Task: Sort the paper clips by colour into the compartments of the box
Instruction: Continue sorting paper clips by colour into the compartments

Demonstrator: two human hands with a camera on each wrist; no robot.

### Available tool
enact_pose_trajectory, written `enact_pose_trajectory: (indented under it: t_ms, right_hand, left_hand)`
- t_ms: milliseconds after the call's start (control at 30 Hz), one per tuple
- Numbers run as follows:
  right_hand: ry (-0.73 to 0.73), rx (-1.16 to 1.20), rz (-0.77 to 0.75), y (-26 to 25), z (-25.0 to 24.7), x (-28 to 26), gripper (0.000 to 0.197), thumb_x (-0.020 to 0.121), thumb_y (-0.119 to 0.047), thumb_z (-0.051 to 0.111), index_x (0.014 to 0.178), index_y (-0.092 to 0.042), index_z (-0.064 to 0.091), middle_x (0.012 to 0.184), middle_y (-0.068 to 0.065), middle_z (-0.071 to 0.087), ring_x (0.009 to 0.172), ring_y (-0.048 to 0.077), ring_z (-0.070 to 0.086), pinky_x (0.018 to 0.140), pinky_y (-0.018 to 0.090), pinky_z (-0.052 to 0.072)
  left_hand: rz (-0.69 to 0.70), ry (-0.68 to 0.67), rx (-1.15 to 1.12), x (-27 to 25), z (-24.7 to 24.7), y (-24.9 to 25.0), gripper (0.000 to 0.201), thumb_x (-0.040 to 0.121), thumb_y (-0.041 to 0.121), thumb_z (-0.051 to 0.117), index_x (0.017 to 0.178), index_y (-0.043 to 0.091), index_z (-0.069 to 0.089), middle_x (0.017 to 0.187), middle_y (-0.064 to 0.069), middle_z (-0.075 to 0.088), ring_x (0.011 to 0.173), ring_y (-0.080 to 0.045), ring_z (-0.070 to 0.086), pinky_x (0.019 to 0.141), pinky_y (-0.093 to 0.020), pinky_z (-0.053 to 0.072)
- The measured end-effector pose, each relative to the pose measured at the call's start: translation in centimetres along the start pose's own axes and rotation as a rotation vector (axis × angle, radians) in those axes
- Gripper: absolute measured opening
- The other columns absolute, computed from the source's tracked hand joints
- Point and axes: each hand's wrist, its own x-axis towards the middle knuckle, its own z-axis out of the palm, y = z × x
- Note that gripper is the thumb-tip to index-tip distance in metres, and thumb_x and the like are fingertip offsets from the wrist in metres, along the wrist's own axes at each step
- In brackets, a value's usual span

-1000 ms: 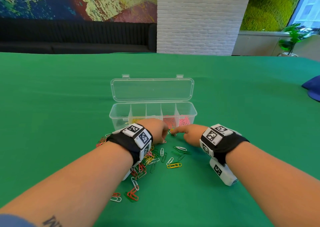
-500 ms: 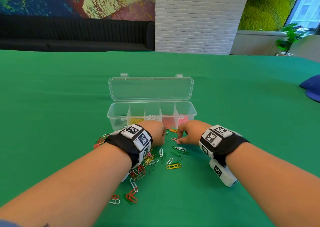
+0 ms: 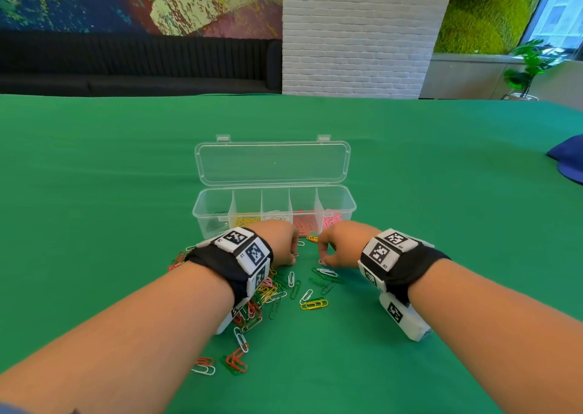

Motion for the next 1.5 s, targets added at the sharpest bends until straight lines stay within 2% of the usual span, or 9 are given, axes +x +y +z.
enact_pose_trajectory:
  t_ms: [200, 433, 600, 733, 867, 1033, 1167, 1300, 1500]
  right_hand:
    - [-0.043, 0.037, 0.084, -0.3, 0.2, -0.1, 0.019, 0.088, -0.020, 0.047, 0.070, -0.019, 0.041, 0.068, -0.003, 0.040, 0.066, 0.016, 0.039, 0.053, 0.022, 0.033]
    - [-0.039, 0.096, 0.146, -0.3, -0.3, 0.1, 0.032, 0.097, -0.021, 0.033, 0.065, -0.023, 0.029, 0.074, -0.001, 0.039, 0.086, 0.017, 0.038, 0.068, 0.023, 0.033]
    - [-0.032, 0.116, 0.135, -0.5, -0.2, -0.2, 0.036, 0.099, -0.020, 0.031, 0.063, -0.024, 0.026, 0.069, -0.005, 0.034, 0.085, 0.018, 0.040, 0.076, 0.023, 0.030]
    - [-0.003, 0.128, 0.132, -0.6, 0.1, -0.3, 0.037, 0.101, -0.020, 0.033, 0.066, -0.025, 0.023, 0.068, -0.006, 0.034, 0.061, 0.006, 0.035, 0.053, 0.018, 0.028]
    - [0.049, 0.115, 0.148, -0.6, 0.2, -0.6, 0.020, 0.100, -0.019, 0.035, 0.081, -0.020, 0.032, 0.068, -0.005, 0.037, 0.059, 0.007, 0.036, 0.050, 0.018, 0.027]
    - [0.042, 0.132, 0.135, -1.0, -0.5, -1.0, 0.019, 0.099, -0.014, 0.035, 0.105, -0.013, 0.053, 0.095, 0.001, 0.054, 0.081, 0.014, 0.050, 0.072, 0.021, 0.040]
    - [-0.005, 0.212, 0.084, -2.1, -0.9, -1.3, 0.026, 0.099, -0.017, 0.038, 0.081, -0.023, 0.055, 0.079, -0.004, 0.053, 0.057, 0.006, 0.047, 0.049, 0.015, 0.040]
    - [-0.082, 0.342, 0.095, -3.1, -1.2, -1.3, 0.026, 0.098, -0.011, 0.040, 0.079, -0.019, 0.056, 0.066, -0.003, 0.051, 0.052, 0.007, 0.047, 0.046, 0.016, 0.040]
    - [-0.133, 0.498, 0.134, -5.2, -1.2, -1.0, 0.028, 0.098, -0.010, 0.038, 0.080, -0.018, 0.058, 0.056, -0.001, 0.043, 0.047, 0.012, 0.041, 0.046, 0.022, 0.035]
  left_hand:
    - [-0.005, -0.053, 0.047, 0.1, 0.1, 0.2, 0.020, 0.092, 0.023, 0.053, 0.106, 0.012, 0.061, 0.093, -0.002, 0.058, 0.082, -0.017, 0.051, 0.072, -0.026, 0.044]
    - [-0.004, -0.087, 0.127, -0.3, 0.1, 0.5, 0.019, 0.095, 0.026, 0.042, 0.094, 0.012, 0.054, 0.081, -0.004, 0.048, 0.071, -0.019, 0.044, 0.064, -0.027, 0.041]
    - [-0.037, 0.013, -0.197, -1.7, -1.4, -1.1, 0.024, 0.098, 0.024, 0.031, 0.079, 0.015, 0.041, 0.071, 0.001, 0.042, 0.059, -0.012, 0.038, 0.055, -0.025, 0.035]
    - [-0.105, 0.026, -0.587, -3.9, -1.6, -3.1, 0.016, 0.096, 0.014, 0.033, 0.082, 0.012, 0.041, 0.072, -0.003, 0.057, 0.056, -0.014, 0.050, 0.051, -0.021, 0.039]
    - [-0.150, 0.056, -0.760, -6.0, -1.2, -4.8, 0.015, 0.094, 0.011, 0.037, 0.080, 0.013, 0.041, 0.069, -0.002, 0.056, 0.050, -0.011, 0.047, 0.047, -0.021, 0.034]
    - [-0.262, 0.013, -0.916, -8.4, -1.1, -6.4, 0.023, 0.096, 0.005, 0.032, 0.087, 0.015, 0.051, 0.060, 0.001, 0.044, 0.045, -0.008, 0.036, 0.037, -0.014, 0.027]
    - [-0.268, -0.124, -0.977, -9.7, -0.6, -7.6, 0.026, 0.091, 0.003, 0.032, 0.076, 0.011, 0.051, 0.059, 0.002, 0.043, 0.045, -0.007, 0.037, 0.041, -0.015, 0.027]
    - [-0.254, -0.170, -0.873, -10.4, -0.5, -7.8, 0.020, 0.090, 0.007, 0.039, 0.071, 0.011, 0.042, 0.061, 0.001, 0.044, 0.045, -0.008, 0.036, 0.044, -0.016, 0.027]
    - [-0.088, -0.097, -0.275, -10.9, 0.2, -7.3, 0.015, 0.090, 0.027, 0.053, 0.078, 0.021, 0.046, 0.072, 0.007, 0.047, 0.061, -0.010, 0.041, 0.056, -0.019, 0.038]
